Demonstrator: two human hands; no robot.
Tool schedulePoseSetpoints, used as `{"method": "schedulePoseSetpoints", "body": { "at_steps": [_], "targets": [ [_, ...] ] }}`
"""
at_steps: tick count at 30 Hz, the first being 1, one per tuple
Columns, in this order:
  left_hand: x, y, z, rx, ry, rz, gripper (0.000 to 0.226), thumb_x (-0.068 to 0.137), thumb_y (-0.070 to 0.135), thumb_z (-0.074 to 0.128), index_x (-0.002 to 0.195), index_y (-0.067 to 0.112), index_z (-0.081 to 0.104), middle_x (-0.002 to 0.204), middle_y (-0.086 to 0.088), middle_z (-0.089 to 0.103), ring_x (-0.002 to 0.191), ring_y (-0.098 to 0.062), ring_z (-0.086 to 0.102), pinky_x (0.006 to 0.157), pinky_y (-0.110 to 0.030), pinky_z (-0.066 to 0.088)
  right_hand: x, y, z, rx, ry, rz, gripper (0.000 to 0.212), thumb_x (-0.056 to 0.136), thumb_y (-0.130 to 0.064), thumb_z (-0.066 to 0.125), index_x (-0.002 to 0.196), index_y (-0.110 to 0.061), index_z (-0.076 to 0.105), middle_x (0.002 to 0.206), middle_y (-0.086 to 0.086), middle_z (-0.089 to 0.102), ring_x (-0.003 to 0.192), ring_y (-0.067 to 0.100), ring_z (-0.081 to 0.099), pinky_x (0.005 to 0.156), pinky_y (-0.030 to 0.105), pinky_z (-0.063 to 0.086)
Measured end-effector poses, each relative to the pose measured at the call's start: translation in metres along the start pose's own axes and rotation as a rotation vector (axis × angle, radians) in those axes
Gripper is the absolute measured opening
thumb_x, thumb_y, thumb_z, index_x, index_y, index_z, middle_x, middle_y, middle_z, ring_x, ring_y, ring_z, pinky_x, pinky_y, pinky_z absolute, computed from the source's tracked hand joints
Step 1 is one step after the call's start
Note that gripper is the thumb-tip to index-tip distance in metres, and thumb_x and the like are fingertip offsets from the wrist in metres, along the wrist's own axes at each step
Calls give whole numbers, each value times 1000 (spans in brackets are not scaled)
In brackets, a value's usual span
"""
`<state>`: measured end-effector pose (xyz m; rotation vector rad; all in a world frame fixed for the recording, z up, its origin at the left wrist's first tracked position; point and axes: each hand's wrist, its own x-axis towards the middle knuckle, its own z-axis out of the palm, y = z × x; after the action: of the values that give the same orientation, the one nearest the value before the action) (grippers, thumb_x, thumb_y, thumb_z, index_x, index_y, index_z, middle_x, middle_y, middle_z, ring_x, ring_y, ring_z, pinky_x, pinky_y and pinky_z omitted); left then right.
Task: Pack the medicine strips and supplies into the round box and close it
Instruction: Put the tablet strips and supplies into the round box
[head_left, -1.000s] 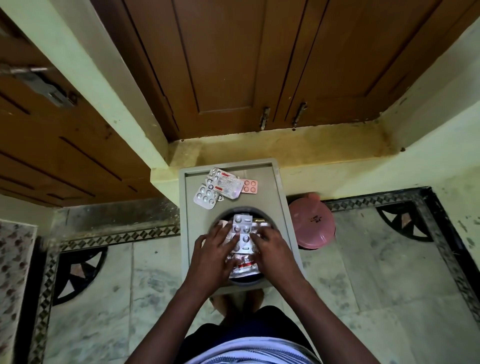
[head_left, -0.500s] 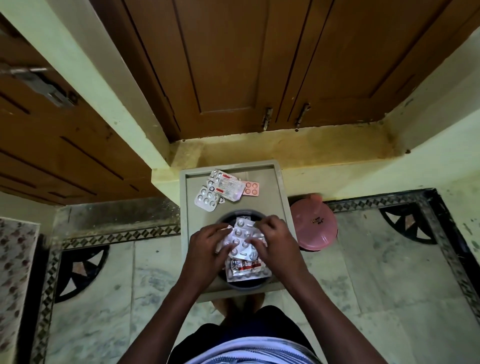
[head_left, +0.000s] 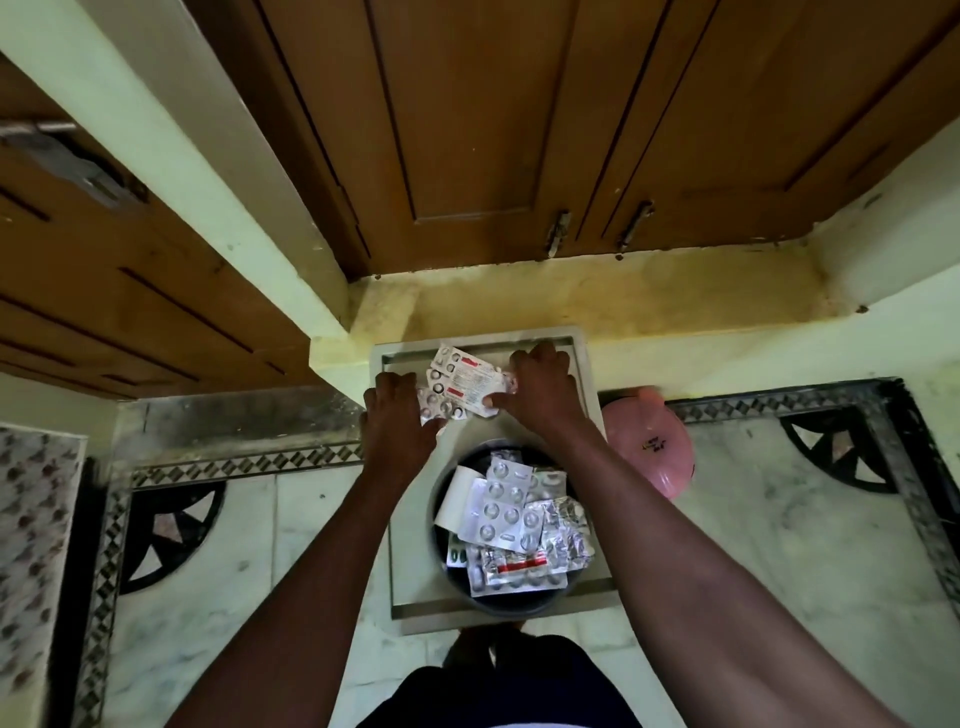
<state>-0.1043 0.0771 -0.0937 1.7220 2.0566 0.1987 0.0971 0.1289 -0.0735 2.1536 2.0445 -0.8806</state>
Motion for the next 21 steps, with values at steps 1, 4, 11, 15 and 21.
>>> {"method": "schedulePoseSetpoints", "body": {
  "at_steps": [1,4,11,15,21],
  "targets": [
    [2,-1,1,2,9,-5,70,76,33,86,135,10,54,133,-18,48,119,-41,49,92,-52,48,2,0,1,-17,-3,6,70,77,-47,83,131,-12,55,140,18,41,130,41,40,98,54,48],
    [8,-5,5,-47,18,-24,67,71,33,88,127,15,56,124,-15,50,114,-40,51,90,-53,49,5,0,4,-30,-5,40,65,76,-42,86,124,-11,57,141,17,39,132,40,37,98,54,47],
    [-1,-5,4,-240,55,-68,67,63,19,94,122,11,62,120,-16,48,102,-36,58,86,-44,54,-8,10,0,194,-49,102,48,63,-25,90,91,-17,51,99,10,64,96,34,62,76,41,48],
    [-8,-7,1,-350,57,-61,62,64,0,90,120,5,66,120,-20,47,95,-25,55,80,-20,42,-20,19,-1,339,10,57,37,61,-14,81,80,-19,50,83,11,65,77,34,64,61,41,48],
    [-18,-9,-3,-482,92,-95,47,66,-1,90,109,11,73,109,-14,63,91,-21,60,71,-4,38,-37,34,-19,262,120,-78,19,70,-5,70,79,-18,59,81,9,68,78,31,64,64,41,49]
  ]
}}
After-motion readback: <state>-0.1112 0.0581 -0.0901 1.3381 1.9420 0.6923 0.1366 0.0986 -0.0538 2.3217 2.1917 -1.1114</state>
